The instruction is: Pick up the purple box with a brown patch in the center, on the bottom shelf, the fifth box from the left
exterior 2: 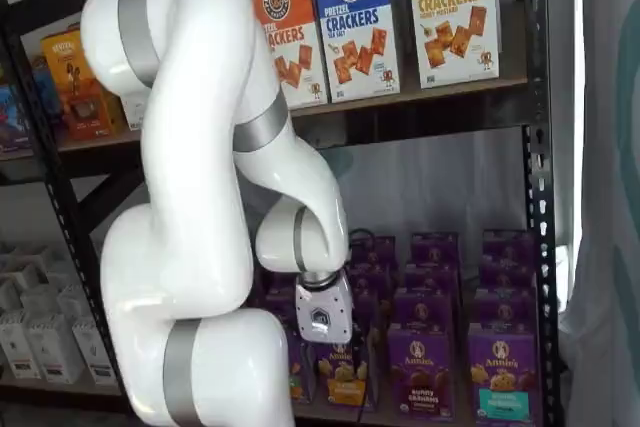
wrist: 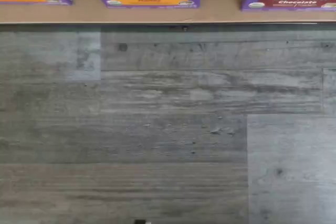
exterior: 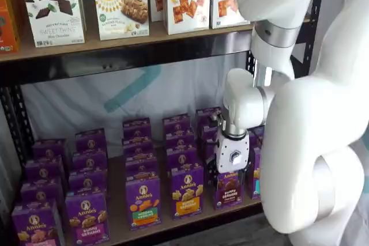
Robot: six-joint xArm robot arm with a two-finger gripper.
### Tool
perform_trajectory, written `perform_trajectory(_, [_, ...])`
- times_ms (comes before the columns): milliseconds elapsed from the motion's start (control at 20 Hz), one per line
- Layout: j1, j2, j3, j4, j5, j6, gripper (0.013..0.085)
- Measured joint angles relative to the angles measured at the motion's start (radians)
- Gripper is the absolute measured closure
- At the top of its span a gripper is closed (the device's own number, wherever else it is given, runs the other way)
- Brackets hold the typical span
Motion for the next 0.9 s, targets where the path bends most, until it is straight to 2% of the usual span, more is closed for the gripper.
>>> perform_trajectory(100, [-0.010,0.051,-0.019,0.019,-0.043,-0.031,0.0130])
perform_trajectory(200, [-0.014,0.089,-0.042,0.064,-0.061,-0.080,0.0130])
perform_trajectory(400, [-0.028,0.158,-0.094,0.064,-0.090,-0.095,0.0130])
perform_trajectory(450, [-0.032,0.171,-0.106,0.054,-0.087,-0.089,0.0130])
perform_trajectory(500, [-0.041,0.189,-0.121,0.018,-0.088,-0.061,0.0130])
perform_trajectory(650, [-0.056,0.236,-0.158,-0.049,-0.101,-0.011,0.0130])
perform_trajectory(750, [-0.062,0.275,-0.194,-0.079,-0.096,0.012,0.0130])
perform_trajectory(800, [-0.062,0.293,-0.211,-0.075,-0.096,0.007,0.0130])
perform_trajectory(900, [-0.053,0.321,-0.241,-0.005,-0.092,-0.054,0.0130])
